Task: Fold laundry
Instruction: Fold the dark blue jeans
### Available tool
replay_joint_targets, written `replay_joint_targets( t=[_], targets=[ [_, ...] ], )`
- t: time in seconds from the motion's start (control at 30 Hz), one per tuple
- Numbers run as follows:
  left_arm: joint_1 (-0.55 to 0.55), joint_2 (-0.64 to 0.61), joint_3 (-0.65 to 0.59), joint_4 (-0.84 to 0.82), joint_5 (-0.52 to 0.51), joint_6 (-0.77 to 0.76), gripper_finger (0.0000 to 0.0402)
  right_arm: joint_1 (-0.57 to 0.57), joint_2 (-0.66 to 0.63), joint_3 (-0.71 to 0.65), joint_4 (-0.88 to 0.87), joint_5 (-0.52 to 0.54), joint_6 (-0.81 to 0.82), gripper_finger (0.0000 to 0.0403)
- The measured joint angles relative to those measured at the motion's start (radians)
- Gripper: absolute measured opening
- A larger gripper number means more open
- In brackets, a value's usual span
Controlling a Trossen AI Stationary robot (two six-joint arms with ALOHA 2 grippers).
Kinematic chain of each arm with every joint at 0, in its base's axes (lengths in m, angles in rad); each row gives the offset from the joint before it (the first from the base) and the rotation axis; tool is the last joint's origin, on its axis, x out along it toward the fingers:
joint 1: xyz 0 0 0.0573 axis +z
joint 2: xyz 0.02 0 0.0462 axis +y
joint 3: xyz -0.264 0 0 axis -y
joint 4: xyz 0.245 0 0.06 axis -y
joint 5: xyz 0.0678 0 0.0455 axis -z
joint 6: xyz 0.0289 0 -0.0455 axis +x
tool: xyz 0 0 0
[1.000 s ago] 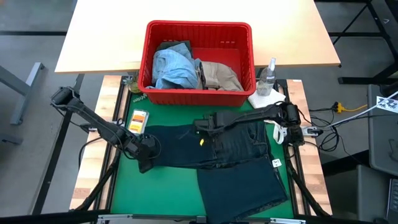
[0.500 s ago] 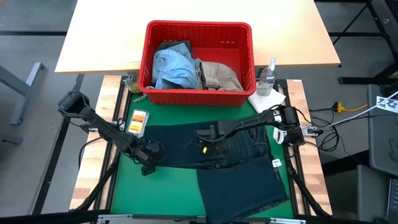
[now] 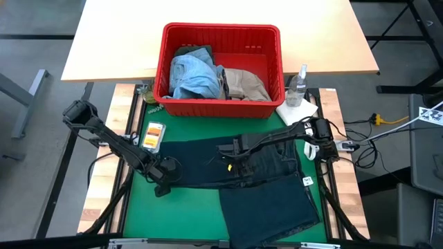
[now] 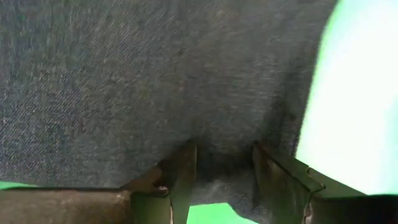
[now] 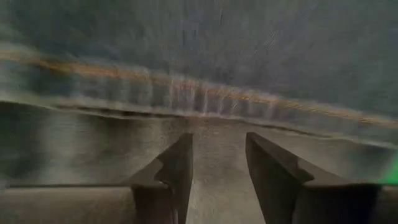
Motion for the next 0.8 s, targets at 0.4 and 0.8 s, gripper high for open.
replay_joint_targets(
  t=[0.4, 0.8],
  targets=[
    [0.009, -0.098, 0.021, -0.003, -0.082, 0.006, 0.0155, -0.008, -0.004, 0.196, -0.052, 0.174, -0.06, 0.0147],
    [0.188, -0.103, 0.021, -0.115, -0.334, 0.005, 0.0155, -0.08, 0.02, 0.198, 0.08, 0.165, -0.082, 0.0147]
  ],
)
